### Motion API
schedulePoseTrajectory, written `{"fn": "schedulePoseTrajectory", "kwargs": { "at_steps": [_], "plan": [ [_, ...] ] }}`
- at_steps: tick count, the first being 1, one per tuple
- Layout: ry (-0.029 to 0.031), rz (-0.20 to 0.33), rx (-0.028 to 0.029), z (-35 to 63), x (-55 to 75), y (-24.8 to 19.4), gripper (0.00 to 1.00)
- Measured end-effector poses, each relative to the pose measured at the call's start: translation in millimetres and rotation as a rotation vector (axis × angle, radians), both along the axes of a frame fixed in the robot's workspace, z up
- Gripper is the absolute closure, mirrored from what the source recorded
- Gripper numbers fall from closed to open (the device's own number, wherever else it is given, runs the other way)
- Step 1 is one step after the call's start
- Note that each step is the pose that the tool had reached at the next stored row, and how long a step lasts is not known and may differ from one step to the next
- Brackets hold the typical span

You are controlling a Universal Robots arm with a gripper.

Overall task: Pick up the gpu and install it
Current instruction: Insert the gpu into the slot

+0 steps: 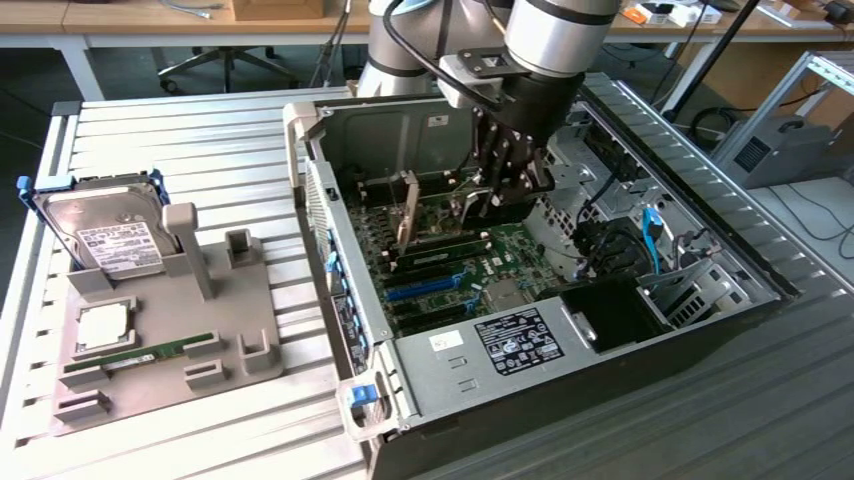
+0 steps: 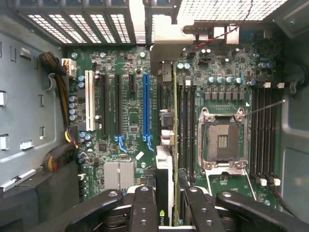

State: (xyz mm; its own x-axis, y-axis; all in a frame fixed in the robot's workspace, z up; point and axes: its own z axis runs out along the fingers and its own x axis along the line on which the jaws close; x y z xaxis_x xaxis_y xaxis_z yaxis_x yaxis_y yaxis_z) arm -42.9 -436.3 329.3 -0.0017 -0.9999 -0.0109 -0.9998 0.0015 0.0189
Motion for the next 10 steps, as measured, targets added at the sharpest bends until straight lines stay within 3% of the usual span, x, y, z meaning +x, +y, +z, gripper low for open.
{"fn": "schedulePoseTrajectory", "kwargs": {
  "at_steps": [10],
  "plan": [
    [-0.0002, 0.0, 0.0001, -0.6, -2.6, -13.1, 0.73]
  ]
}}
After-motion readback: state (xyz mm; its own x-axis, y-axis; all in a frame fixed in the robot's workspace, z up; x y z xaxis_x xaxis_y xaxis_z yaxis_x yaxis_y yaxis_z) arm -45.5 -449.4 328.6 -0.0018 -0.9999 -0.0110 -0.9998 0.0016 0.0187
